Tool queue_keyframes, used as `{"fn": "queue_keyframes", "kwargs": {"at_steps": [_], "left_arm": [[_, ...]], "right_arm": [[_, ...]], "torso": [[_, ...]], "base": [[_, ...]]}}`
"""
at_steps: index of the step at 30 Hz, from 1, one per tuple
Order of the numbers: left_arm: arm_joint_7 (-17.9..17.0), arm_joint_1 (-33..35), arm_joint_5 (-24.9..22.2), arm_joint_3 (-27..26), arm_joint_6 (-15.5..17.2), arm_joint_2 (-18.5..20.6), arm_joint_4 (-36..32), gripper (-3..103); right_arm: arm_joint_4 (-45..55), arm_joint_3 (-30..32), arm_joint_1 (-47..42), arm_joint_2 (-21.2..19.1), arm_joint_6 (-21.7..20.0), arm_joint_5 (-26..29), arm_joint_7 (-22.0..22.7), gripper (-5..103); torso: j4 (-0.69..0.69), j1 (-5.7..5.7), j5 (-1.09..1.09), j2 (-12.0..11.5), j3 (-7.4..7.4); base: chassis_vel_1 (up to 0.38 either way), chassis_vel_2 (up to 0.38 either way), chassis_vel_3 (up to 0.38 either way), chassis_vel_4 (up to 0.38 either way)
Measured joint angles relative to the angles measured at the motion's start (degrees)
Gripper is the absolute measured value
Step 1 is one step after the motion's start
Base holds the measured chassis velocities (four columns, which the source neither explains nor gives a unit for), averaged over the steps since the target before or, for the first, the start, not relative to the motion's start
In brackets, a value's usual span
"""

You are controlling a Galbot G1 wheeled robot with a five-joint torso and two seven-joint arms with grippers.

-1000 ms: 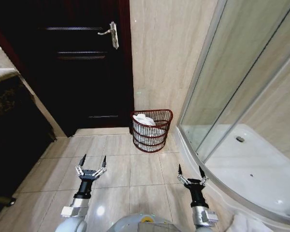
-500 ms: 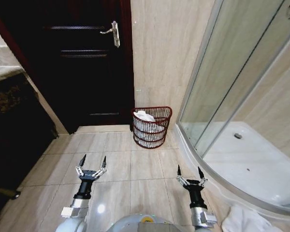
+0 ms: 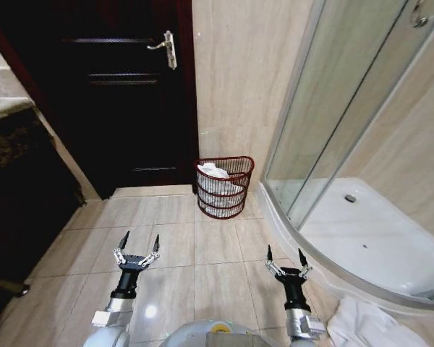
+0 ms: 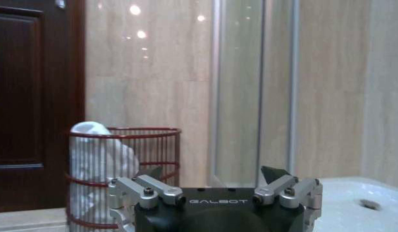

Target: Discard the used towel into the hamper.

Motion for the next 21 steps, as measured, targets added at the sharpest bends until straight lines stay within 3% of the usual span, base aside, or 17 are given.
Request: {"fn": "queue_keyframes", "kwargs": {"at_steps": [21], "left_arm": [[0.97,0.1,-0.55,0.19,0.01,-0.02,-0.02,100]], "right_arm": [[-0.69,4.28,-0.73,-0.36,2.65,2.15,-0.62,100]], "torso": [[-0.01,0.0,0.0,-0.98,-1.03]], "base": [[-0.091,-0.092,-0.093,-0.092]]}}
